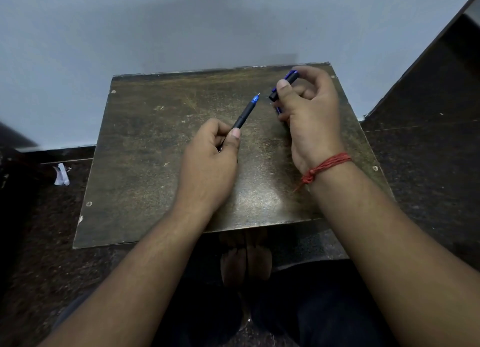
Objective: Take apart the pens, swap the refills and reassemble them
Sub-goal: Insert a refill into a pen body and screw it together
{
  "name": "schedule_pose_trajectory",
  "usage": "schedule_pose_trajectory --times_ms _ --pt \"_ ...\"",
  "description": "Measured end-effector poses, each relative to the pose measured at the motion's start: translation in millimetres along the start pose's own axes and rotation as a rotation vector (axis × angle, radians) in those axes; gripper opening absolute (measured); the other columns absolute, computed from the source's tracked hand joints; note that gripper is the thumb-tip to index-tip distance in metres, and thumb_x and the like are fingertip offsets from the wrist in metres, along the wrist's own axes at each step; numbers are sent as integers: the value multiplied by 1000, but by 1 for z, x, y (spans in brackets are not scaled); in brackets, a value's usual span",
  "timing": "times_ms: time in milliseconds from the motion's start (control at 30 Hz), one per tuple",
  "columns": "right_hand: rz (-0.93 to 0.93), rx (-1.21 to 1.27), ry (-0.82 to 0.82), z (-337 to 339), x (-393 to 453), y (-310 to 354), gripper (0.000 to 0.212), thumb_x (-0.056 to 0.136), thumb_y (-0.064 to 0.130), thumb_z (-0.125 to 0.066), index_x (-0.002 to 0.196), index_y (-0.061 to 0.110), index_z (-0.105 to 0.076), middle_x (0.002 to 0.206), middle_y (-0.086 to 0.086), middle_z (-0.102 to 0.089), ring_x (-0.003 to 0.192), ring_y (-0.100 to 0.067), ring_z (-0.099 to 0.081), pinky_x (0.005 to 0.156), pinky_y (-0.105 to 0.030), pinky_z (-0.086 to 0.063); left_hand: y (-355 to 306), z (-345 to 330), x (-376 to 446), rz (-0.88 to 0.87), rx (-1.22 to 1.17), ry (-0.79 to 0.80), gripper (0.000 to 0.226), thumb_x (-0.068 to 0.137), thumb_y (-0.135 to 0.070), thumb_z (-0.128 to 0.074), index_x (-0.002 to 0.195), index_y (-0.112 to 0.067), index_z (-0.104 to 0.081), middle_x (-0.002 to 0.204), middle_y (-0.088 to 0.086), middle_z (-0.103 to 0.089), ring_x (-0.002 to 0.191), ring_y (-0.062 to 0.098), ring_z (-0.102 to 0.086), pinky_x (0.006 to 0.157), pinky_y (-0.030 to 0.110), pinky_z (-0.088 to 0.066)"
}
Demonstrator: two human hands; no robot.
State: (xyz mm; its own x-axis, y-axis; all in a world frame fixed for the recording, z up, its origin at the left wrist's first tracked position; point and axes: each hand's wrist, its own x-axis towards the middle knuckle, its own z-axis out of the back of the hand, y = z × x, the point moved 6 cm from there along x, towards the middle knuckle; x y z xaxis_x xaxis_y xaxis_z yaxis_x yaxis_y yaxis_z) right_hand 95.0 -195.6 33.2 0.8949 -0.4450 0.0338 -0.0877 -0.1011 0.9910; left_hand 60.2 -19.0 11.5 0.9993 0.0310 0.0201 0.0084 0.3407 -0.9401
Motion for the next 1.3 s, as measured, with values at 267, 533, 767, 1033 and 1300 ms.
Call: schedule_pose_trajectory --times_ms 267,533,767,1033,1300 --pt "-15 -3 40 0 0 -2 14 93 11 -66 105 12 -58 82 -7 -70 72 -17 -66 60 -28 -46 -2 -6 -2 -24 39 48 21 103 -33 -57 82 -32 -57 71 1 -63 53 15 -54 52 36 -45" --pt "49 -183 202 -21 -12 -4 12 91 13 -68 97 16 -58 75 -8 -64 70 -16 -67 65 -27 -48 4 -3 1 1 -8 21 21 102 -33 -57 81 -31 -57 64 -6 -58 50 15 -50 48 36 -41" --pt "98 -233 192 -37 -24 -6 13 93 15 -63 101 15 -53 77 -6 -58 79 -33 -66 75 -50 -56 8 -2 0 1 -52 -6 20 96 -36 -52 76 -38 -54 58 -11 -51 49 14 -43 50 39 -37" --pt "128 -366 237 -51 -35 -8 48 93 15 -64 137 17 -45 70 2 -56 70 -13 -59 77 -41 -54 4 0 4 5 -19 -63 22 104 -28 -54 82 -29 -55 66 -8 -63 53 11 -54 52 30 -39" --pt "324 -750 174 -28 -13 10 40 97 24 -56 134 12 -49 92 -1 -63 86 -18 -59 69 -27 -38 -6 -4 -3 -66 -7 -21 19 104 -41 -52 86 -35 -56 80 -1 -71 71 22 -70 64 46 -59"
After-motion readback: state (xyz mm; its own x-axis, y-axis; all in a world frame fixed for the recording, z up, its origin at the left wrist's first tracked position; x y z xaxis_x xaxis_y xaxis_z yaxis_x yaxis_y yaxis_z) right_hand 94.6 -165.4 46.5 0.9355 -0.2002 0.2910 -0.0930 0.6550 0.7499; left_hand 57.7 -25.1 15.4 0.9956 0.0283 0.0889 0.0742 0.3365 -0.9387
